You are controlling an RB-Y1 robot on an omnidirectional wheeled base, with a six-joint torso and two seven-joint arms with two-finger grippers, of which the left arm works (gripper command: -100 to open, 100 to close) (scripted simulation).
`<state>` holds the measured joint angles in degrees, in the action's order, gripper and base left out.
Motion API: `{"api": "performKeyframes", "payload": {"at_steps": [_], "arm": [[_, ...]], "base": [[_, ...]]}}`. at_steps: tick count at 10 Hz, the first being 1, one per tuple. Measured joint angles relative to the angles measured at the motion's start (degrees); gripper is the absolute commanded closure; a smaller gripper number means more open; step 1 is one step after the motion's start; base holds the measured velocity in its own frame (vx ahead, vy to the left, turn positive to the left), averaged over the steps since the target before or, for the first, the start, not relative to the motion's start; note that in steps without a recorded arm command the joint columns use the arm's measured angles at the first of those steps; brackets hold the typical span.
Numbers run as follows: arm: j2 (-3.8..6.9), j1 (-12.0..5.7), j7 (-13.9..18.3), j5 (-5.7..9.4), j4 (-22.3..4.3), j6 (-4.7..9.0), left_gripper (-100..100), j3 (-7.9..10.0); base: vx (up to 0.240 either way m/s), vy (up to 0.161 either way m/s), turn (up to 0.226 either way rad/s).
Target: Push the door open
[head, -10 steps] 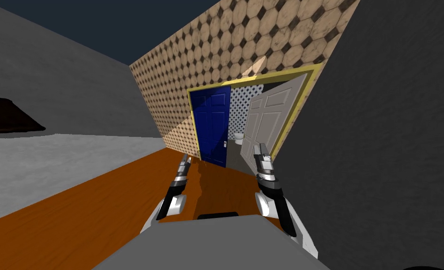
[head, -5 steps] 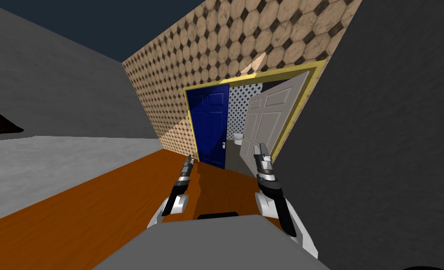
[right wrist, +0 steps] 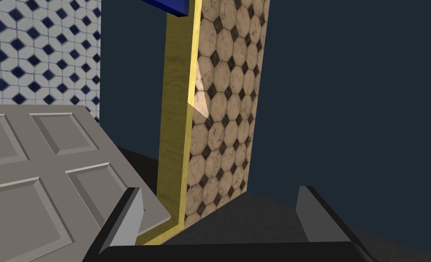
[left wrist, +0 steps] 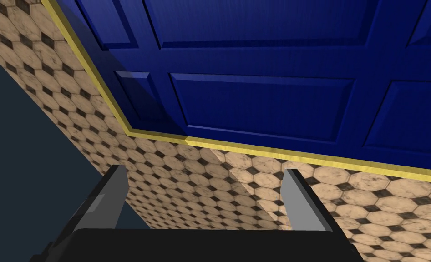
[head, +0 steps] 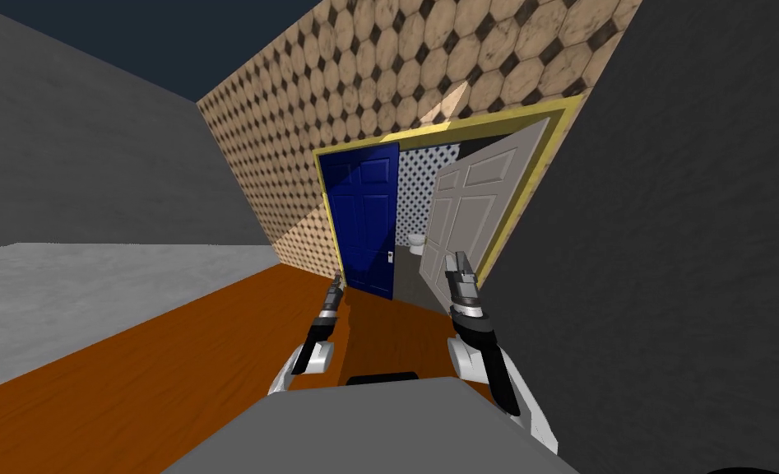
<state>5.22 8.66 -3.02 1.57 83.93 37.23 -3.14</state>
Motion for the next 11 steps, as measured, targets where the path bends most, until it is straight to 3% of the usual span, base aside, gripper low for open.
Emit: {"api": "performKeyframes", "payload": {"at_steps": [4,6,11], "arm": [[-0.06,-2.94,0.70,-0.03,-6.84,1.46,-100,-1.07],[0.39,-4.09,1.44,0.09,-9.91,2.01,-100,-1.51],[0.09,-7.43,2.29,0.06,-17.96,3.57,-100,-2.81]], "base": [[0.106,-0.043,-0.032],[0.109,-0.025,-0.033],[0.104,-0.038,-0.032]]}}
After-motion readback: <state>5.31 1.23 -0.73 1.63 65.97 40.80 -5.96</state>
